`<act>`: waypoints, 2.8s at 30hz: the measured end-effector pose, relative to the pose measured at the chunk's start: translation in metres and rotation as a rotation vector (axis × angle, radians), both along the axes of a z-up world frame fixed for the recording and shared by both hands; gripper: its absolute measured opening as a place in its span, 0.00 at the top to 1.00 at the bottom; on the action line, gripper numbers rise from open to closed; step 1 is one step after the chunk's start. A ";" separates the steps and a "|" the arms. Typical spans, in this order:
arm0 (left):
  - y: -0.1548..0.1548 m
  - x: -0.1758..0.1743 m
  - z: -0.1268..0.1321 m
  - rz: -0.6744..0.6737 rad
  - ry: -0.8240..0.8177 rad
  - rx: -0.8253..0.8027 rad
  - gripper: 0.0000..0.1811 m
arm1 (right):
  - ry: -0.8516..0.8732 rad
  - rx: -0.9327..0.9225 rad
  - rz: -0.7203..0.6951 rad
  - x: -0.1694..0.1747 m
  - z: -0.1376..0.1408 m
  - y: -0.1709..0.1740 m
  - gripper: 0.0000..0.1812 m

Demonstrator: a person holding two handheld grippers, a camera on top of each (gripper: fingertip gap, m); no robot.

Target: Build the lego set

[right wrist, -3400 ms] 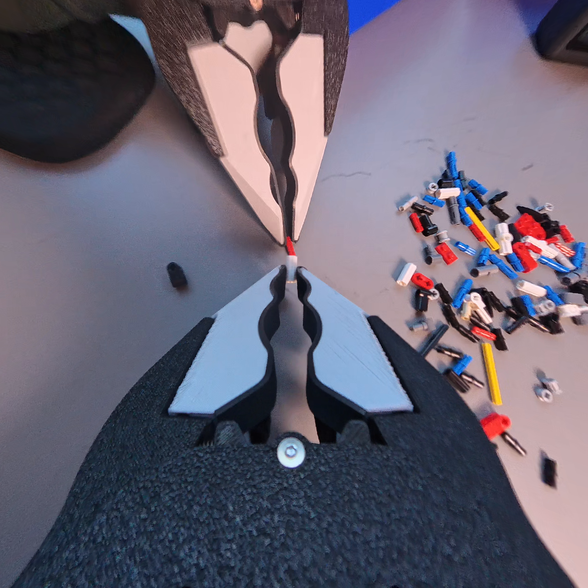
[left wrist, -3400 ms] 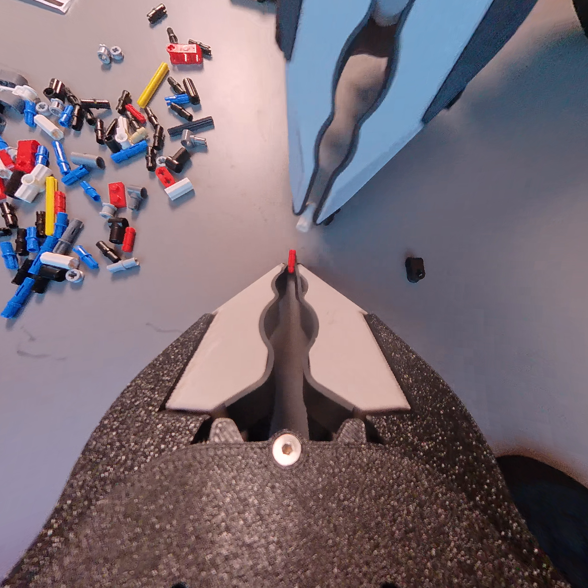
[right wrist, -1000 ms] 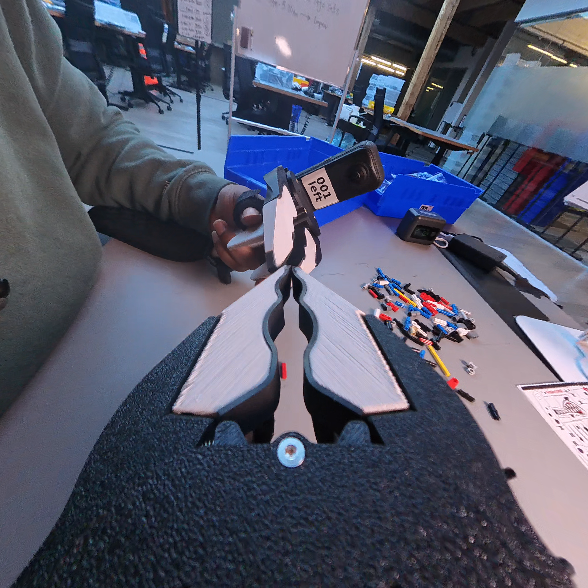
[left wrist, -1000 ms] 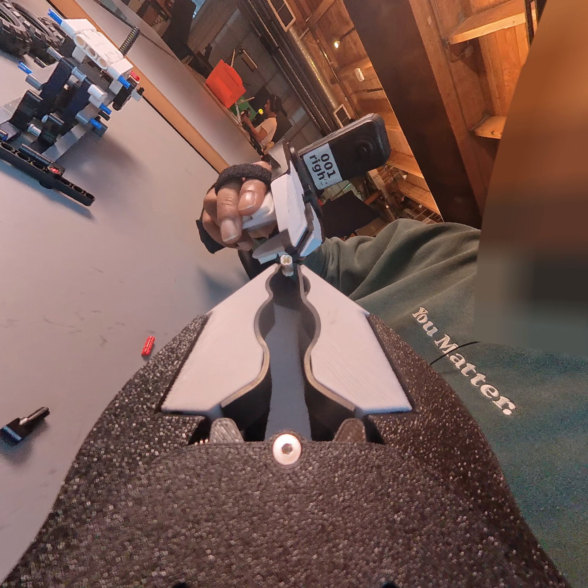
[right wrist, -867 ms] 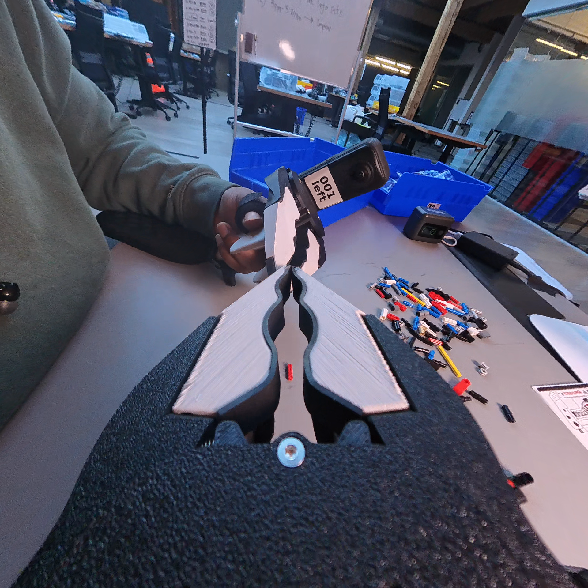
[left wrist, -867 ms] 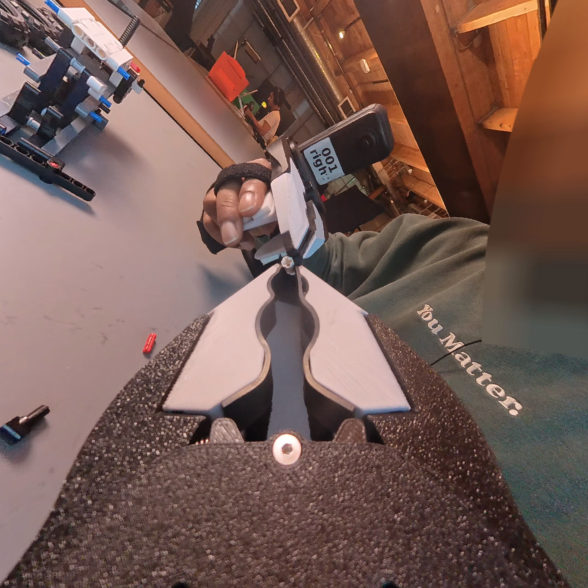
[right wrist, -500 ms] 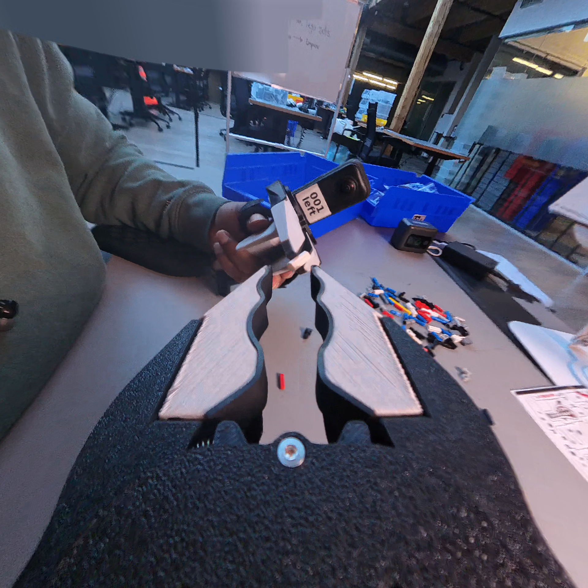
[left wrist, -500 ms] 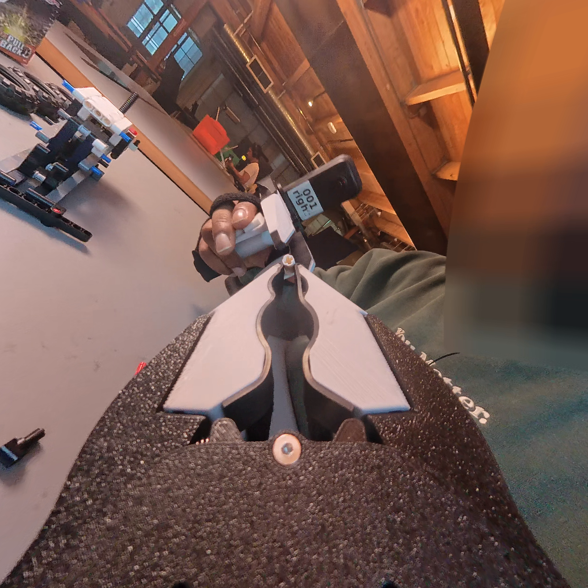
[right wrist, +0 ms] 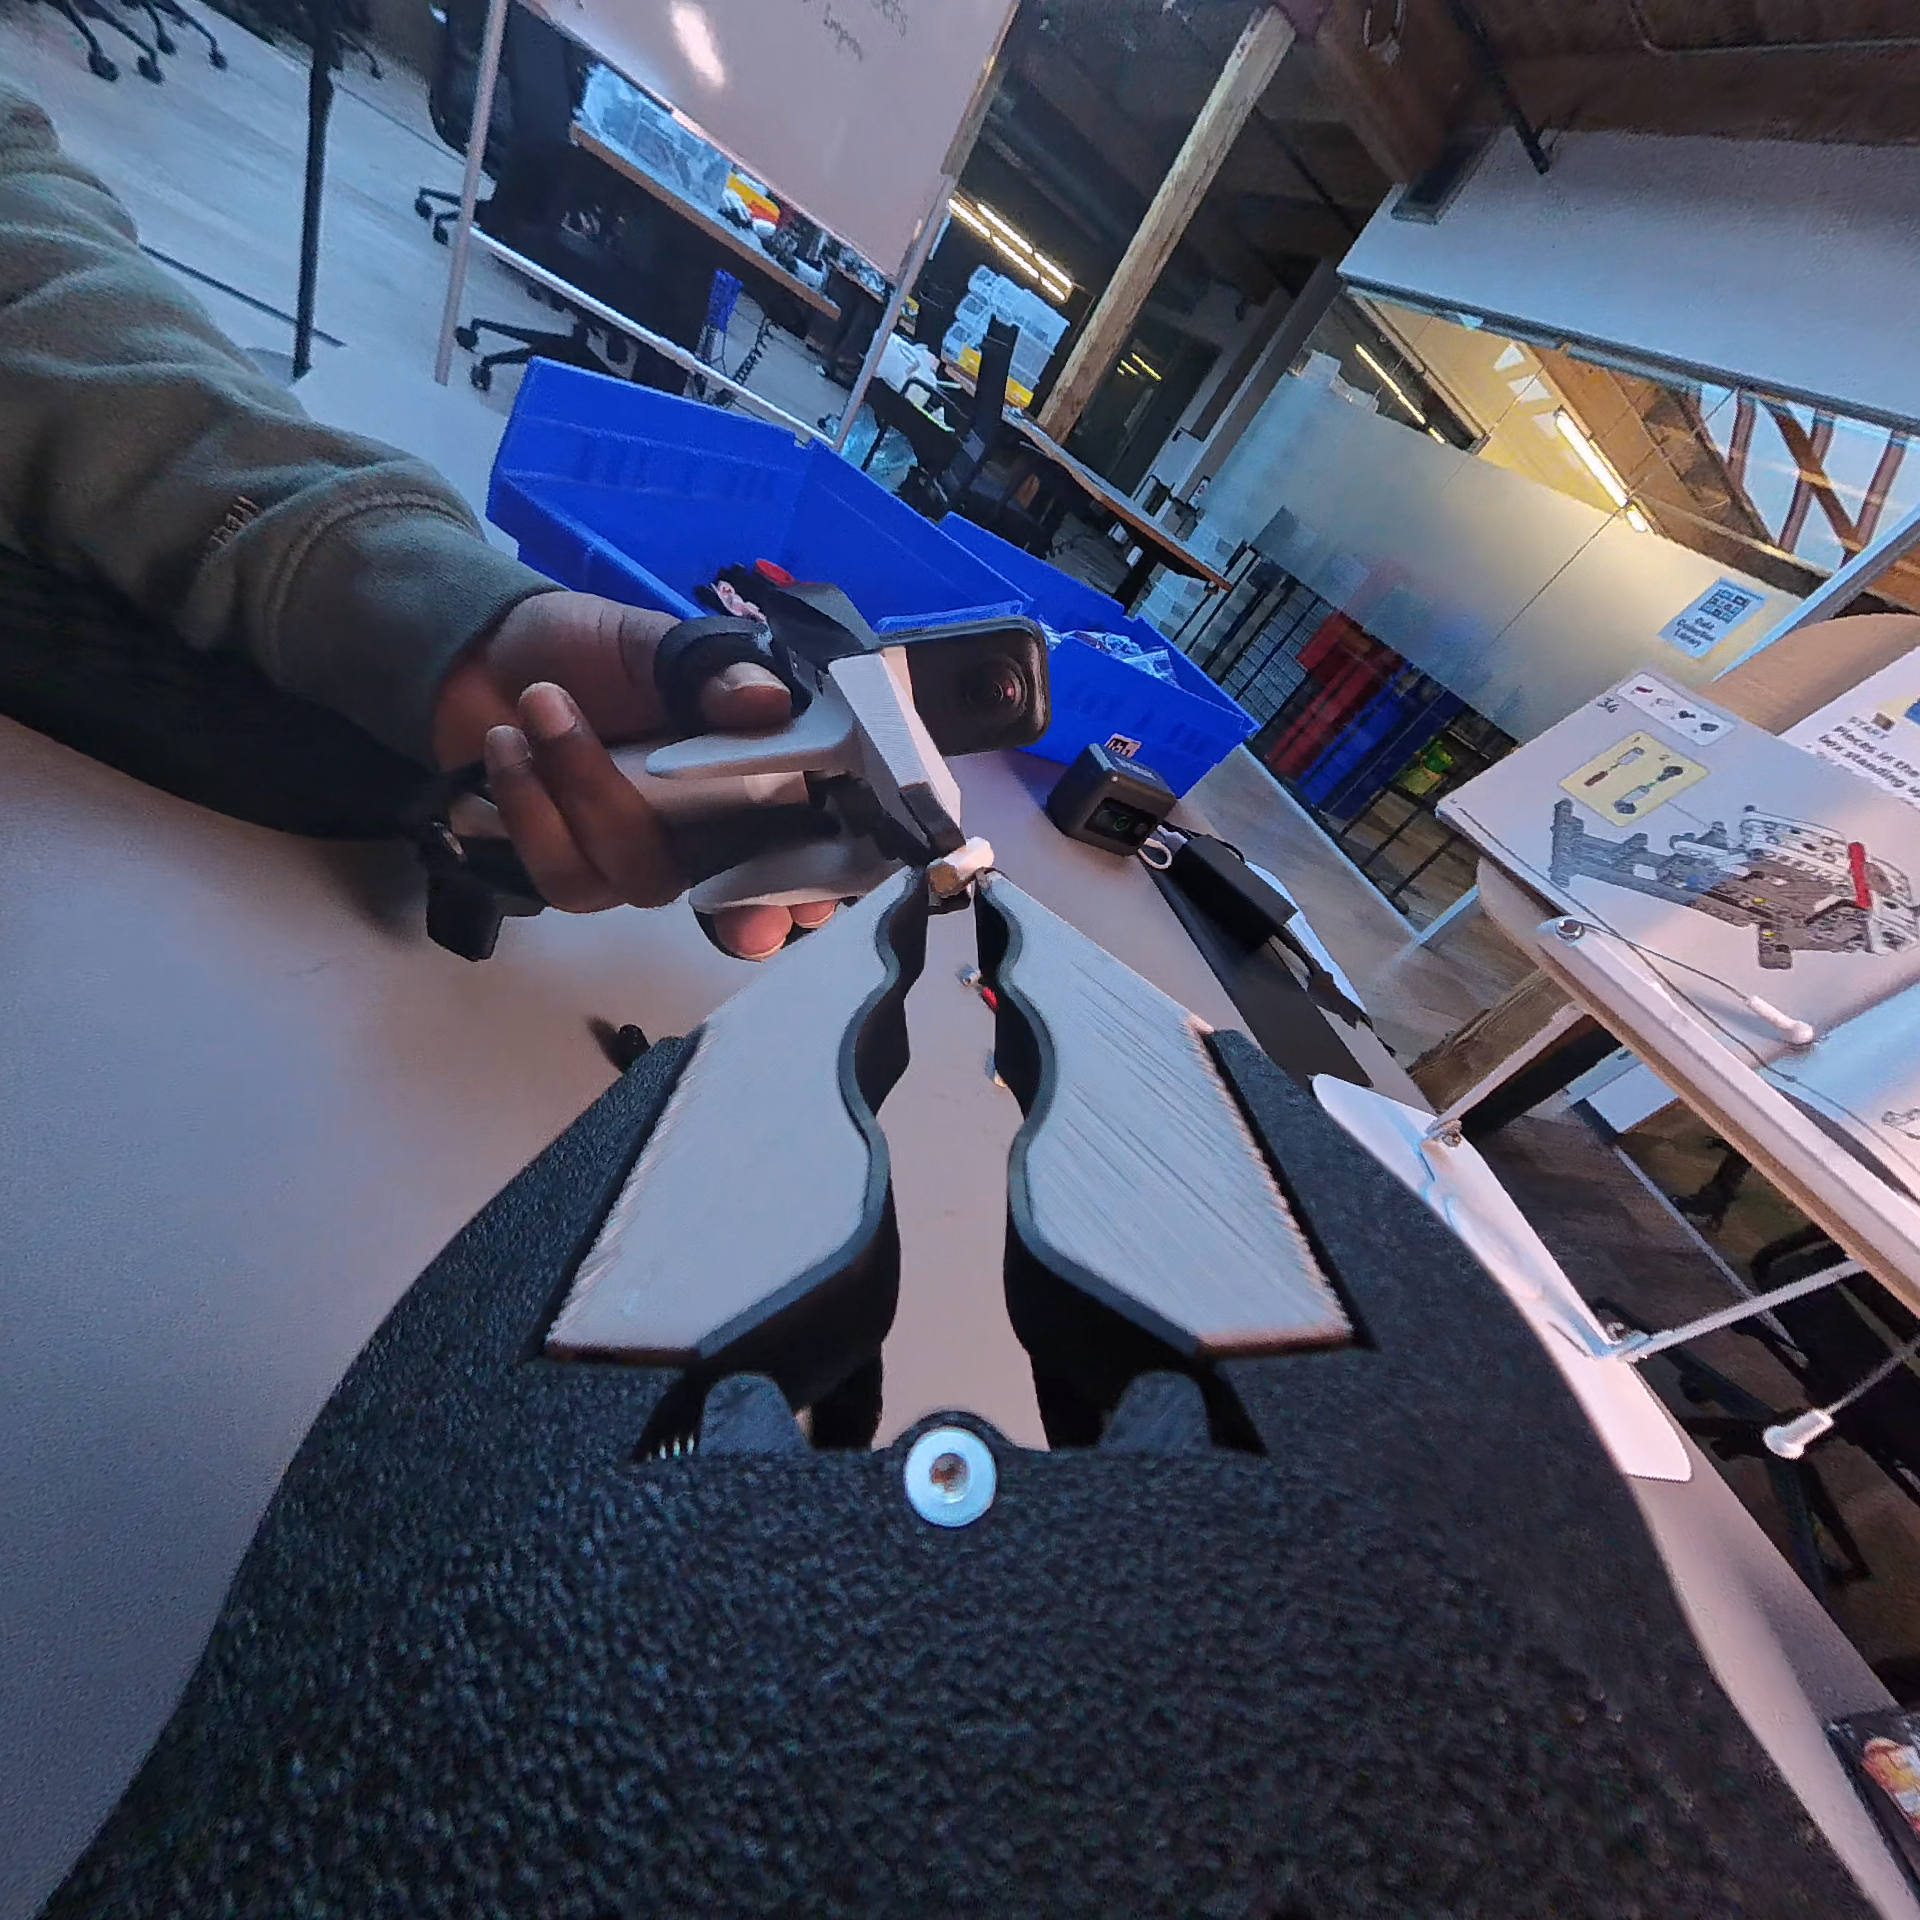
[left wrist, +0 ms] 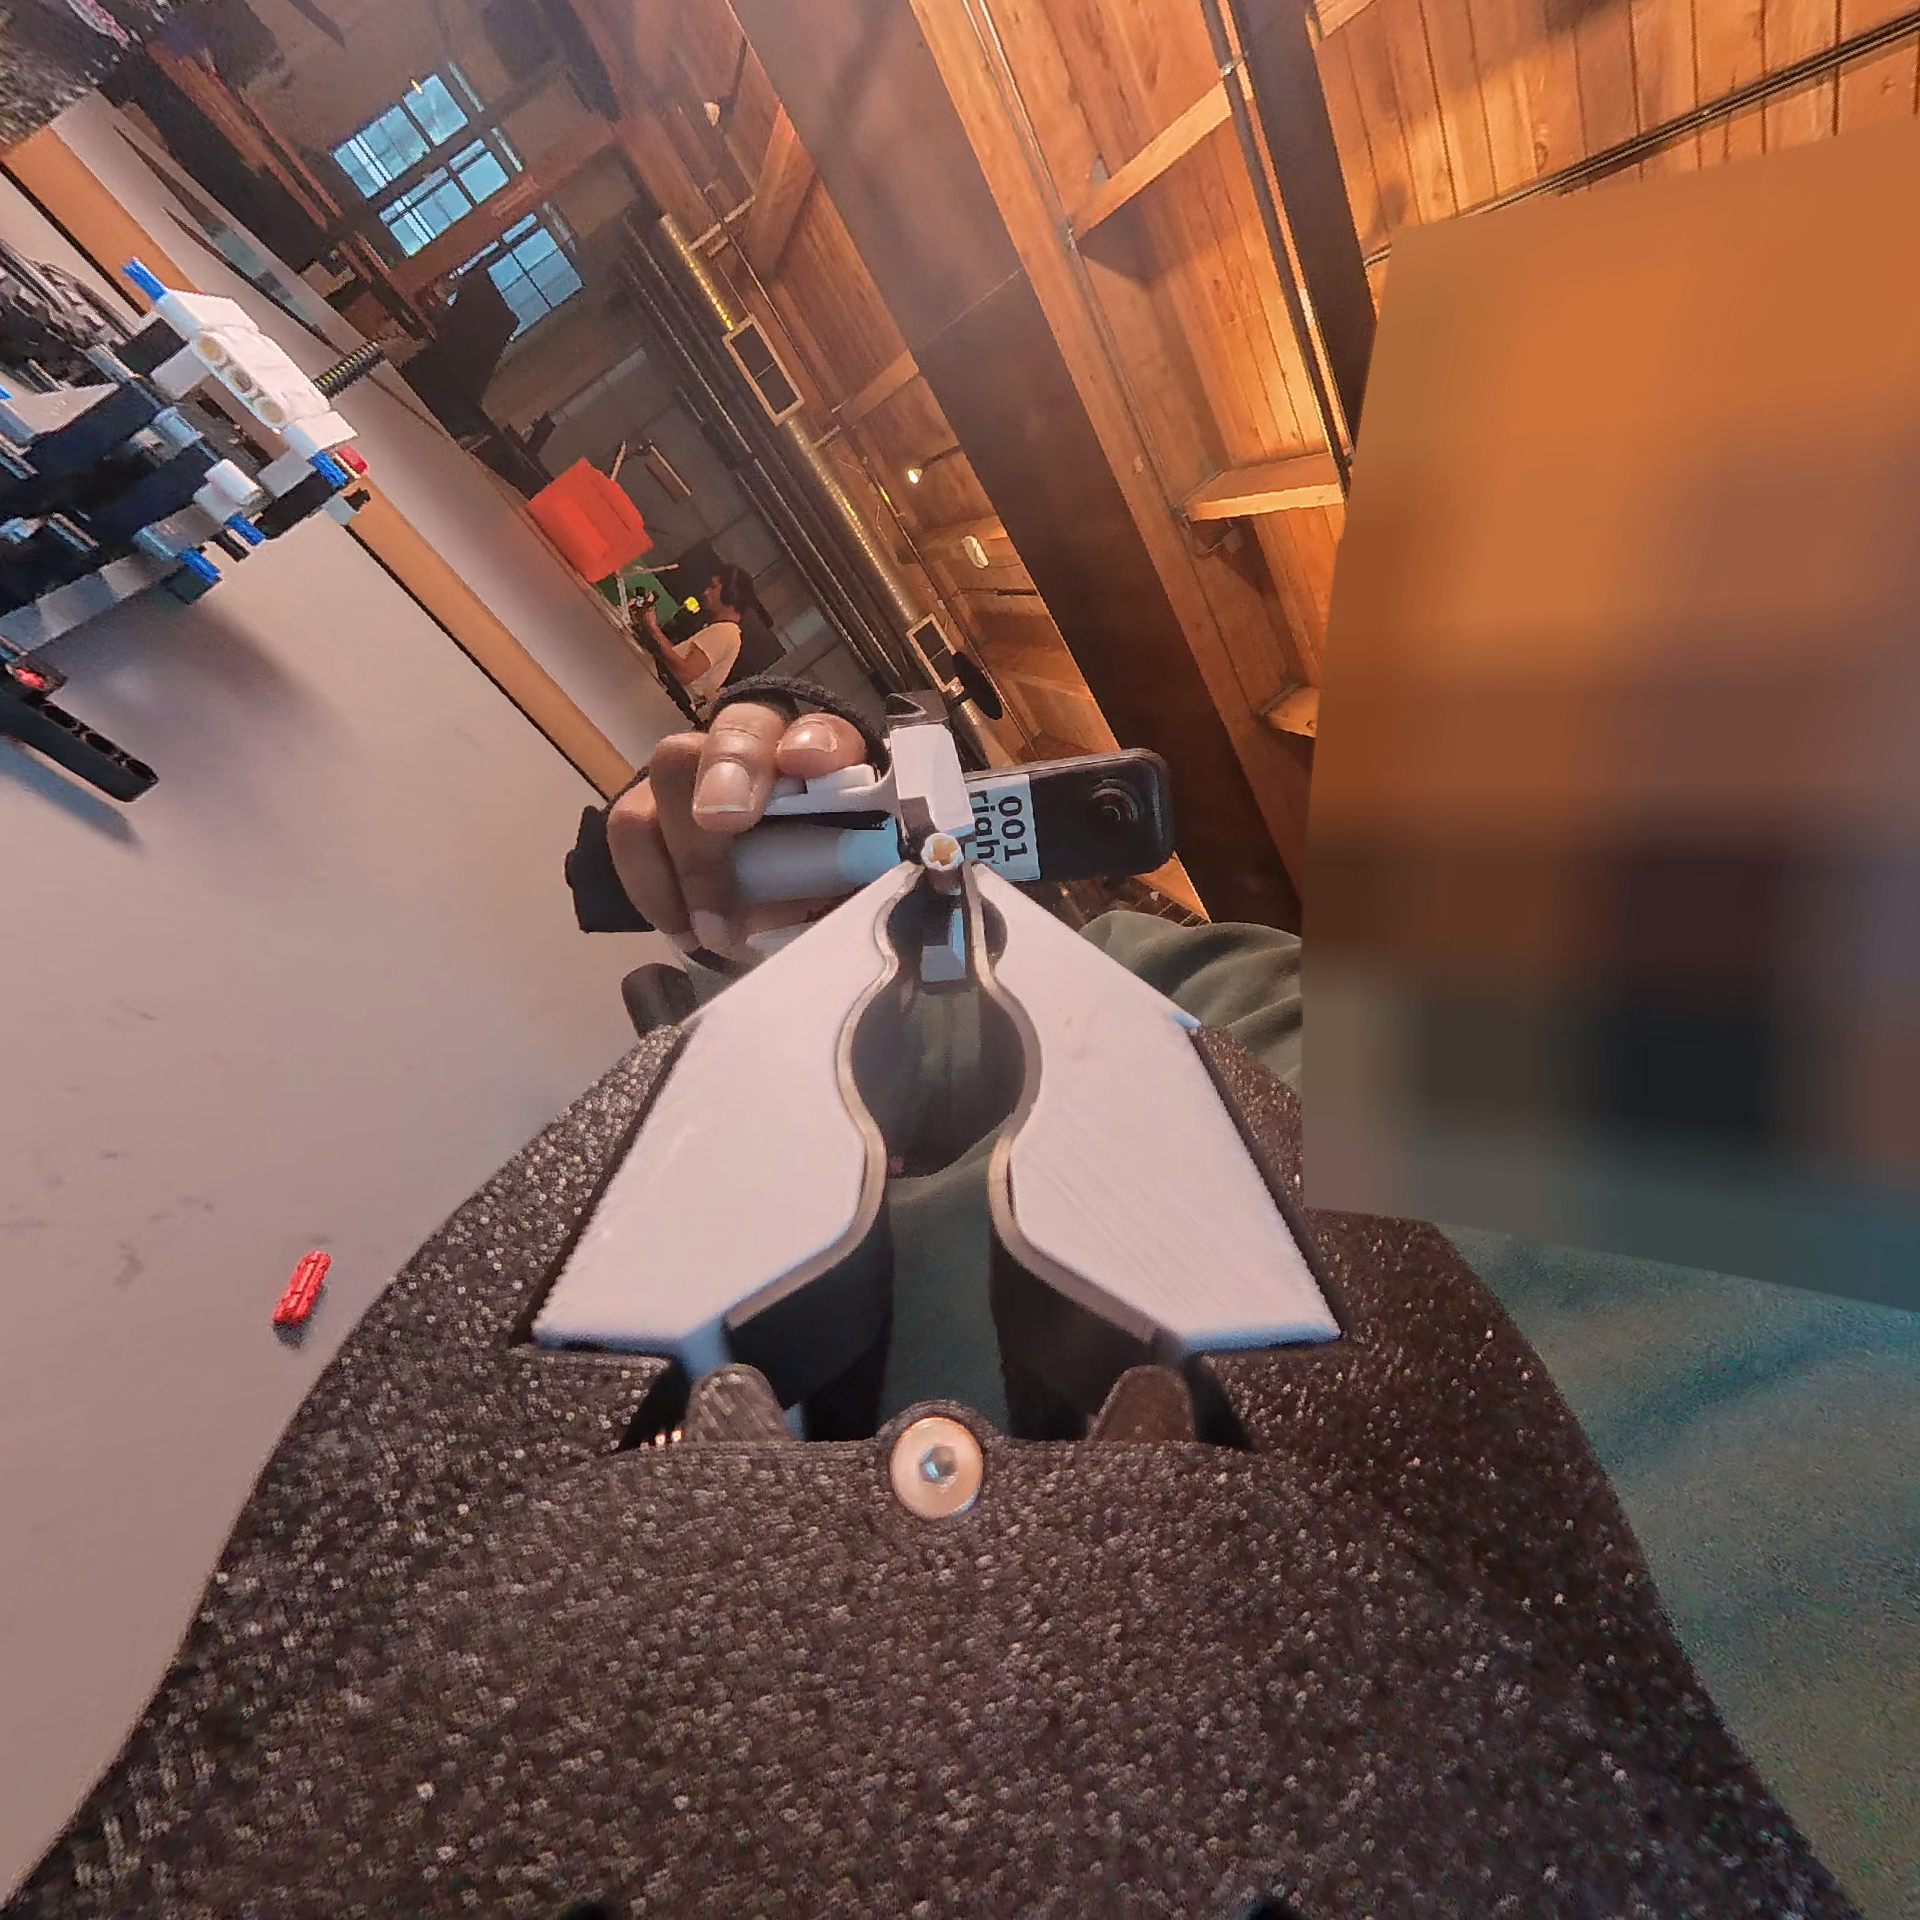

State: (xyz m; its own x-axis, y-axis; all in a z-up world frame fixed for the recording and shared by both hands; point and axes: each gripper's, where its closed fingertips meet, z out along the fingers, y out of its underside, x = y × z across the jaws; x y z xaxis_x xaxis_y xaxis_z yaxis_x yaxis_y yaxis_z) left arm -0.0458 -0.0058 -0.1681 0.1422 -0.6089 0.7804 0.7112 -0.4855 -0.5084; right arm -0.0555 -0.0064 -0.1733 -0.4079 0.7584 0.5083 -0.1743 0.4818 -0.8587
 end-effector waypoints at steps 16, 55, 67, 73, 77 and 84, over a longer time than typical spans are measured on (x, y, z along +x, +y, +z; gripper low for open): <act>-0.001 0.004 -0.013 -0.023 0.088 -0.051 0.95 | -0.150 -0.141 0.142 0.004 -0.015 -0.003 0.96; 0.004 -0.041 -0.027 0.252 0.389 -0.042 0.96 | -0.721 0.124 -0.008 -0.007 -0.131 0.015 0.99; 0.022 -0.011 -0.010 0.269 0.344 0.031 0.97 | -0.206 0.127 -0.176 0.008 -0.023 0.037 0.99; 0.030 -0.010 -0.017 0.253 0.276 -0.013 0.97 | -0.184 0.174 -0.239 0.005 -0.020 0.045 0.99; 0.033 -0.008 -0.021 0.248 0.269 -0.033 0.96 | -0.188 0.193 -0.242 0.005 -0.024 0.045 0.99; 0.033 -0.005 -0.025 0.247 0.308 -0.055 0.97 | -0.189 0.219 -0.233 0.004 -0.028 0.041 0.99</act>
